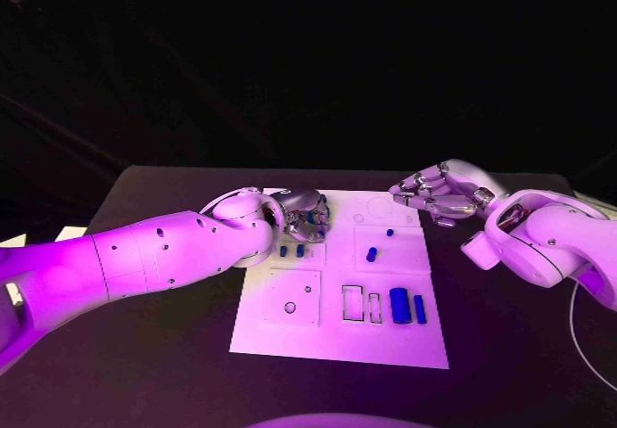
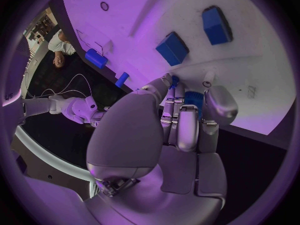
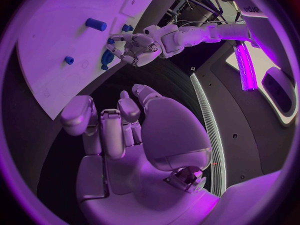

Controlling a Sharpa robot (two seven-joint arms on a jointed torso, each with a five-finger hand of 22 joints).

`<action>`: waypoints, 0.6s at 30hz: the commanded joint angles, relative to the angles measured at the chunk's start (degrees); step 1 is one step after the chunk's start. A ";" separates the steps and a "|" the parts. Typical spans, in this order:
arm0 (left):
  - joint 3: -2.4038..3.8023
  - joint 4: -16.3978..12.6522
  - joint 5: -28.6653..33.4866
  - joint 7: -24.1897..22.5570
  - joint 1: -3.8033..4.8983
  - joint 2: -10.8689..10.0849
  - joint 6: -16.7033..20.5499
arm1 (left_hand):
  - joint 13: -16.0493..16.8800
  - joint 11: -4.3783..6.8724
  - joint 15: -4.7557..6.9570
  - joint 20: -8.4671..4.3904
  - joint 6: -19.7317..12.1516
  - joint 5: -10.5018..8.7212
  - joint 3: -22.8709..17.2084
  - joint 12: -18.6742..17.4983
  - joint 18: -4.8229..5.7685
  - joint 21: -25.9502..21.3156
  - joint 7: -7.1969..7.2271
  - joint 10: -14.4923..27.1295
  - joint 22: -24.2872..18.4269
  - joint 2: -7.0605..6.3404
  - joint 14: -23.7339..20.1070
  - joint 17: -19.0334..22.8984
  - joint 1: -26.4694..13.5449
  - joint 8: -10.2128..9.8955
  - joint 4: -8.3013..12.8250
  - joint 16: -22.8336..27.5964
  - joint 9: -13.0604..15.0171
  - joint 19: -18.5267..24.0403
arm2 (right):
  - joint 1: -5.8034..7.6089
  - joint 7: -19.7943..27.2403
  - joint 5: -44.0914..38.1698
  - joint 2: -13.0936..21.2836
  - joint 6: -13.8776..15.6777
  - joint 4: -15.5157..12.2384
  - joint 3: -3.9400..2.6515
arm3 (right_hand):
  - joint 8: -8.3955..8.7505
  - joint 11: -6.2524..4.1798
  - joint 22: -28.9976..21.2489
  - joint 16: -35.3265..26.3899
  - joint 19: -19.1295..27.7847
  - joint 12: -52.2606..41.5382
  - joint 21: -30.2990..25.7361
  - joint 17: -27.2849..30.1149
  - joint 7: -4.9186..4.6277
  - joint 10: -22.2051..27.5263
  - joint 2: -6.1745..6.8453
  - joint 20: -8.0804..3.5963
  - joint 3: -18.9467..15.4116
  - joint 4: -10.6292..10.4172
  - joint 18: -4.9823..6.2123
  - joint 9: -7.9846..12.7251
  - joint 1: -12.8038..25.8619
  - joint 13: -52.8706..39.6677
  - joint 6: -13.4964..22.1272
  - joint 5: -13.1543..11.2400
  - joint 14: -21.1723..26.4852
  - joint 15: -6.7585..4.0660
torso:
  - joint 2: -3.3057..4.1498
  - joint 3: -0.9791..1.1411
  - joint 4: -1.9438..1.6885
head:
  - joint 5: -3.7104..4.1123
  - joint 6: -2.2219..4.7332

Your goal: Assemble the parts on the task board

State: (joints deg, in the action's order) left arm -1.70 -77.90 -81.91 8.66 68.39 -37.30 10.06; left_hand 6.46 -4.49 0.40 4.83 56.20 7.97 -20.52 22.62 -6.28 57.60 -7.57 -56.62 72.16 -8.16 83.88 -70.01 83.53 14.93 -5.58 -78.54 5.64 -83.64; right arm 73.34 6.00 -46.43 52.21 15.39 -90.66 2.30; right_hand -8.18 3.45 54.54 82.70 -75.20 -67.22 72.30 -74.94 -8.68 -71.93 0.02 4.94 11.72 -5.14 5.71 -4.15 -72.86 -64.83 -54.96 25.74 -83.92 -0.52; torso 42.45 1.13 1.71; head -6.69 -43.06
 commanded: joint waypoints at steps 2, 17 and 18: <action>-0.26 0.39 -0.74 1.96 -0.30 -0.06 -2.62 | -0.12 0.02 0.01 0.17 0.05 0.45 -0.56 -0.05 0.67 0.17 0.01 0.15 0.18 -0.38 1.35 -0.02 0.27 -0.37 0.30 -0.09 -0.19 -0.55 | -0.04 0.37 -0.47 -0.08 -0.29 -0.04 -0.02 | -0.33 0.08 0.00 -0.30 0.19 0.05 -0.26 -3.84 -0.03 0.42 0.10 -0.03 0.32 -0.04 0.95 0.06 -0.54 -0.05 0.37 0.20 -3.59 -0.45 | 0.02 0.03 0.02 | -0.25 0.03; -0.22 0.22 -0.77 1.21 -0.30 0.04 -1.12 | 0.91 2.26 1.81 -1.05 4.63 0.31 -4.03 2.35 1.04 3.69 1.30 -7.32 2.72 0.45 1.82 -0.65 1.11 0.30 2.17 -0.86 0.33 -0.97 | -0.04 0.41 -0.47 -0.19 -0.27 -0.07 -0.02 | -0.32 0.08 0.00 -0.27 0.16 0.02 -0.27 -3.90 -0.05 0.40 0.20 -0.03 0.47 -0.03 0.95 0.07 -0.53 -0.05 0.42 0.38 -3.62 -0.45 | 0.02 0.03 0.08 | -0.21 -0.09; -0.21 0.20 -0.77 1.09 -0.30 0.03 -0.92 | 0.95 2.35 1.90 -1.16 5.06 0.24 -4.39 2.28 1.09 3.98 1.35 -7.78 2.92 0.49 1.88 -0.73 1.27 0.33 2.44 -0.94 0.39 -1.03 | -0.04 0.41 -0.46 -0.19 -0.27 -0.07 -0.02 | -0.32 0.08 0.00 -0.27 0.16 0.02 -0.27 -3.90 -0.05 0.40 0.20 -0.03 0.47 -0.03 0.95 0.07 -0.53 -0.05 0.42 0.38 -3.62 -0.45 | -0.01 0.02 0.07 | -0.16 -0.04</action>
State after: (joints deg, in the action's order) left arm -1.67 -77.78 -82.19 9.26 68.39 -37.27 10.01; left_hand 7.25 -2.39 1.85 4.08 60.87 8.05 -24.42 24.81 -6.28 61.31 -6.26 -63.86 74.88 -8.07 83.89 -70.67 84.06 14.99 -3.26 -79.22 5.98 -83.94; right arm 73.34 6.00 -46.45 52.07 15.38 -90.71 2.30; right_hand -8.18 3.45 54.54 82.70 -75.19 -67.22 72.30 -74.93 -8.68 -71.93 0.02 4.94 11.88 -5.29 5.71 -4.15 -72.86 -64.83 -54.96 25.74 -83.92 -0.52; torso 42.47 1.16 1.72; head -6.87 -43.12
